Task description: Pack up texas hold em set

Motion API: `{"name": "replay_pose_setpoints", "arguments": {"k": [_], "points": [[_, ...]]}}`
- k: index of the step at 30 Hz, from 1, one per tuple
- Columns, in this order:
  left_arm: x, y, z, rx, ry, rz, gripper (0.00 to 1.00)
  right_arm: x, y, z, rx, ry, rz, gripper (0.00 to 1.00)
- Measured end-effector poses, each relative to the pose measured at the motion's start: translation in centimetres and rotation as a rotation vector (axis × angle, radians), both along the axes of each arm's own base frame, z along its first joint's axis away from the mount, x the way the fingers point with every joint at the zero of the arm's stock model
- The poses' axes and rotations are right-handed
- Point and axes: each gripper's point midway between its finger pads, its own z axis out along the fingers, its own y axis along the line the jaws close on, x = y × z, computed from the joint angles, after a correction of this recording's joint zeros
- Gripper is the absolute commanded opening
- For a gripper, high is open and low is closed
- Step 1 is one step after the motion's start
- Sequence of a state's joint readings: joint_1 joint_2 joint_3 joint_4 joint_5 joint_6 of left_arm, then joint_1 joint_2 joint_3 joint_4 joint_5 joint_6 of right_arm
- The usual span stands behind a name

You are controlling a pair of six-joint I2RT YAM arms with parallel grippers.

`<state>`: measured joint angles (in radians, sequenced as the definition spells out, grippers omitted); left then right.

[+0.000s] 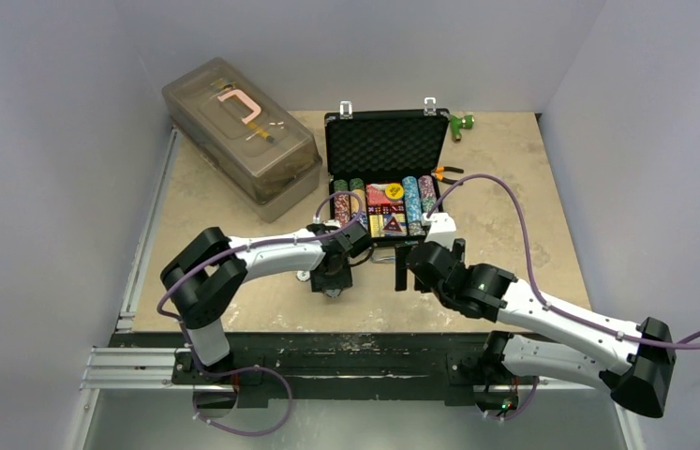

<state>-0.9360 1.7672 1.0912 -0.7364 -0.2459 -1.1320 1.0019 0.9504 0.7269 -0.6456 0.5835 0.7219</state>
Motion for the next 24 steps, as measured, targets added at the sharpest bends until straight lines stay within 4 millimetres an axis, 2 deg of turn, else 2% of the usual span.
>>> {"name": "replay_pose_setpoints", "arguments": {"k": [9,16,21,24], "points": [[-0.1,0.3,0.1,0.003,-0.008,-0.024,0.33,-0.2,1.4,-0.4,0.059,0.036,0.034,0.99],[-0.3,0.8,0.3,0.003,-0.018,-0.066,0.32,0.6,1.8,-1.3,0.128,0.12,0.027,0.99],[0.1,0.9,1.7,-0.01,-0.059,-0.1,0.32,2.0,2.2,-2.8,0.207,0.231,0.04,0.99],[0.3,1.0,2.1,-0.008,-0.074,-0.117,0.33,1.9,3.1,-4.0,0.228,0.297,0.082,0.99]]}}
